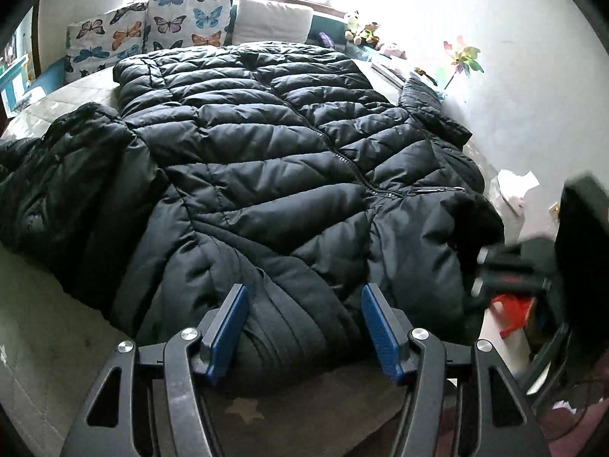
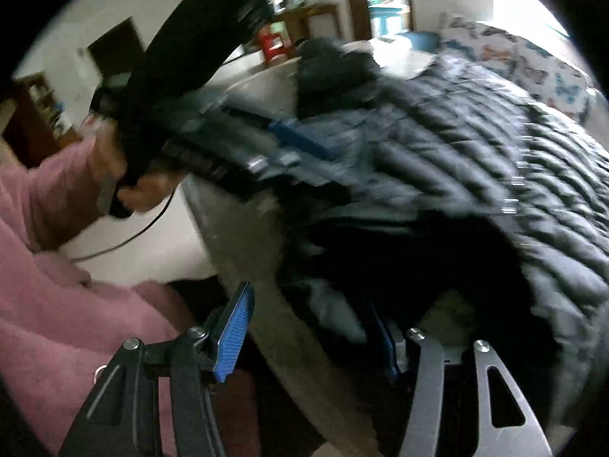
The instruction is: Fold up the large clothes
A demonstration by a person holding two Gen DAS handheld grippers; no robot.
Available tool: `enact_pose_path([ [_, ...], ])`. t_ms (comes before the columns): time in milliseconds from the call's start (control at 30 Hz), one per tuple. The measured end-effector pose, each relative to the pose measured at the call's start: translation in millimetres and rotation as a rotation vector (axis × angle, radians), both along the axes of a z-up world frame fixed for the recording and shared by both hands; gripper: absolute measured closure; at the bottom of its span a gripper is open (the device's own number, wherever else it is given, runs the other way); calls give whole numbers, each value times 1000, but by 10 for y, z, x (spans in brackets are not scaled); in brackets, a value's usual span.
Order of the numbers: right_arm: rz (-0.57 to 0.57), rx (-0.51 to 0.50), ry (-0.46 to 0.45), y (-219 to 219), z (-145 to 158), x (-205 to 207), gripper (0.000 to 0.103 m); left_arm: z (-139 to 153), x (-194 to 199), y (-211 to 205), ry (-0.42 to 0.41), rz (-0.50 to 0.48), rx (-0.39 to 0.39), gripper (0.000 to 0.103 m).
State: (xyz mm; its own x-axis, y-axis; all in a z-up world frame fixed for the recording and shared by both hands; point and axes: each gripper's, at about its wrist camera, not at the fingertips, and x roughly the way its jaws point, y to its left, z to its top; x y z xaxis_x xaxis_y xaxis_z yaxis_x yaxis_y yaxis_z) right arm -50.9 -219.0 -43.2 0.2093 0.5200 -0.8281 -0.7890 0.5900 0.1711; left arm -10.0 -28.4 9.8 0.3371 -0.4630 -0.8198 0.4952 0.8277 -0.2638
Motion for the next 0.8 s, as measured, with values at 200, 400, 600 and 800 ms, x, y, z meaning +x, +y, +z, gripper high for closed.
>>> enact_pose_path([
  [200, 15, 26, 0, 181, -111, -254, 34, 7, 15, 65, 0, -15, 40, 38],
  [400, 32, 15, -27, 237, -45, -301, 34, 68, 95, 189, 22, 0, 47, 38],
  [600, -60, 116, -44, -399, 597, -253, 34, 443, 103, 26, -118, -10, 32, 38],
  [800, -375, 102, -221, -1045, 1033, 54, 34, 451, 421, -263, -88, -4, -92, 39],
])
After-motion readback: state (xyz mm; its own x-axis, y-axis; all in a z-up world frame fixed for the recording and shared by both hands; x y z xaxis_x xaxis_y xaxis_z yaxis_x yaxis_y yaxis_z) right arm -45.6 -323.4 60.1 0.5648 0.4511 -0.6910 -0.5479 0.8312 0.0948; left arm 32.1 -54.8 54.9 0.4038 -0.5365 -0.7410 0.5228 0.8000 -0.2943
